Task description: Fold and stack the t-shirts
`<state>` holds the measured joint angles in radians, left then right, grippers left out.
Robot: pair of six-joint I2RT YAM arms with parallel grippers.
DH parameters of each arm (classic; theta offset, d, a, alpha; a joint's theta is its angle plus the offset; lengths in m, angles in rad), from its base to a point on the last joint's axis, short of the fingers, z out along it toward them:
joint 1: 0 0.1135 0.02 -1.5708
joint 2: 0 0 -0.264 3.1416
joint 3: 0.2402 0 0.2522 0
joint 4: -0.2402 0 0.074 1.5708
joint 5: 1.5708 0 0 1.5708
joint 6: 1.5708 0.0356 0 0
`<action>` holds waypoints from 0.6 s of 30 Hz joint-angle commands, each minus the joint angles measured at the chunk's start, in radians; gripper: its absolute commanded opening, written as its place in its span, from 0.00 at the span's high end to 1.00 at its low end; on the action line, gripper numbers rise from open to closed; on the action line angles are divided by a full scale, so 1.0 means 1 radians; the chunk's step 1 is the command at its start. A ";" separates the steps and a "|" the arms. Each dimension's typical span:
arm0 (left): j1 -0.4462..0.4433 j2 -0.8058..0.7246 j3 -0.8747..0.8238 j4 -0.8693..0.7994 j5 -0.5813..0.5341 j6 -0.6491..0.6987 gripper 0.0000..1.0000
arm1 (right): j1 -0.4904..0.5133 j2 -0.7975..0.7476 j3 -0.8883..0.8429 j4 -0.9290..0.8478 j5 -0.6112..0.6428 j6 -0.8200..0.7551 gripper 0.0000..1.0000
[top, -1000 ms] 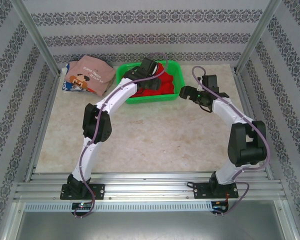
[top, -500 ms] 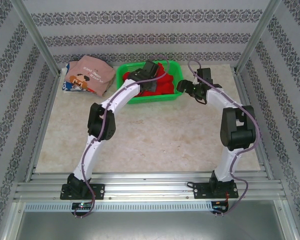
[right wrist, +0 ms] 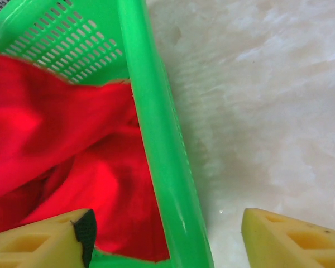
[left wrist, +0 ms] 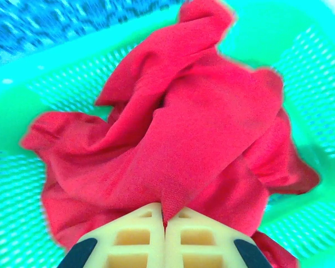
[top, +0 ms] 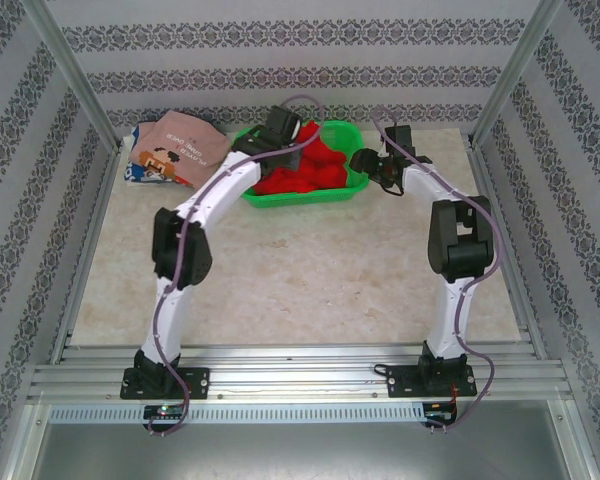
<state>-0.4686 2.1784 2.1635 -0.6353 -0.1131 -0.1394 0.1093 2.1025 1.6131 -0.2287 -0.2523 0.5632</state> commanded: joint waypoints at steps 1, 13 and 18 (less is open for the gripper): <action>0.018 -0.251 -0.064 0.130 -0.007 0.035 1.00 | 0.011 0.036 0.037 -0.012 0.000 0.049 0.38; 0.160 -0.716 -0.117 -0.019 -0.014 0.119 1.00 | 0.021 0.057 0.021 0.089 0.004 0.234 1.00; 0.177 -0.795 -0.222 -0.007 -0.015 0.126 1.00 | -0.003 -0.087 -0.187 0.175 0.110 0.391 1.00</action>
<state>-0.2985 1.3800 1.9957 -0.6220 -0.1211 -0.0479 0.1326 2.1185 1.5219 -0.0566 -0.2489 0.8085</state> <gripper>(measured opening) 0.066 0.148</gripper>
